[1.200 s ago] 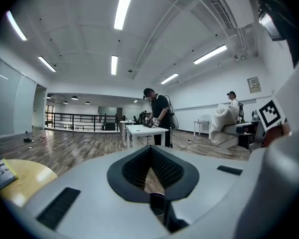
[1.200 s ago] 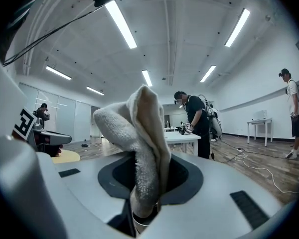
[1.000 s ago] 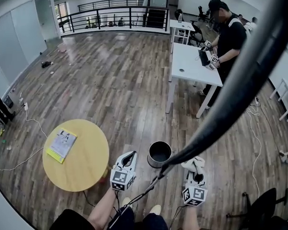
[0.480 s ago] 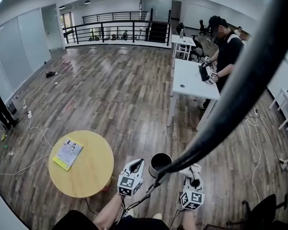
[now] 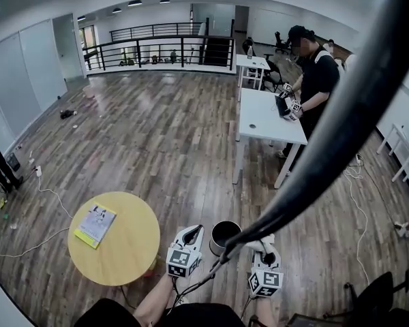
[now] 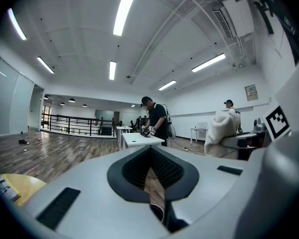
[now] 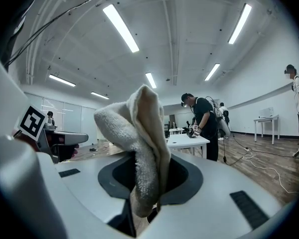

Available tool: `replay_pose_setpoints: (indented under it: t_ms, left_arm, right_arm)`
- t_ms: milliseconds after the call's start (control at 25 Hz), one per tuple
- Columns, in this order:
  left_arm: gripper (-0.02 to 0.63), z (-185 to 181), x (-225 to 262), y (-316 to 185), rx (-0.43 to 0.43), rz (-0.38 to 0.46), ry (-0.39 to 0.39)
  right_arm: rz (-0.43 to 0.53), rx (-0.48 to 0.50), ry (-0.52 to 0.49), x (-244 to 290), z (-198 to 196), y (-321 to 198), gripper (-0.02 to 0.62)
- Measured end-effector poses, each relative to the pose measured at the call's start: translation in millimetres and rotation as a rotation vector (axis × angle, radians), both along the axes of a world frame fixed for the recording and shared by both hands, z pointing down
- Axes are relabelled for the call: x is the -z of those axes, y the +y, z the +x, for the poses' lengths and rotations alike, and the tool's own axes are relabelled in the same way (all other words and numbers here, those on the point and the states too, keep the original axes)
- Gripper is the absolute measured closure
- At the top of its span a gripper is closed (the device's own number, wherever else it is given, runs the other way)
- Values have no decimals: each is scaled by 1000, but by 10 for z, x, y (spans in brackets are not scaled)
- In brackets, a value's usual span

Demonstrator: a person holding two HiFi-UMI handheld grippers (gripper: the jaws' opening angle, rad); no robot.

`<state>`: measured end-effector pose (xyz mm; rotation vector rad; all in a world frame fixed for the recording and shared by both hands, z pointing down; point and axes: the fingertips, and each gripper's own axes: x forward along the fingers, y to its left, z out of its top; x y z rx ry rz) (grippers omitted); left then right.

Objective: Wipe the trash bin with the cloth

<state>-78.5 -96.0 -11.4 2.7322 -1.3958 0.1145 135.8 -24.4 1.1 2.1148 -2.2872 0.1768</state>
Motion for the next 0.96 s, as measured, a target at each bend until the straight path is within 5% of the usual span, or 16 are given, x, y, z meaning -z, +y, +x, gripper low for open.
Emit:
replay_pose_setpoints:
  t_ms: [960]
  left_arm:
    - [611,-43,77,47,7,6,3]
  right_arm:
    - [-2,-11,4,5,80,136,500]
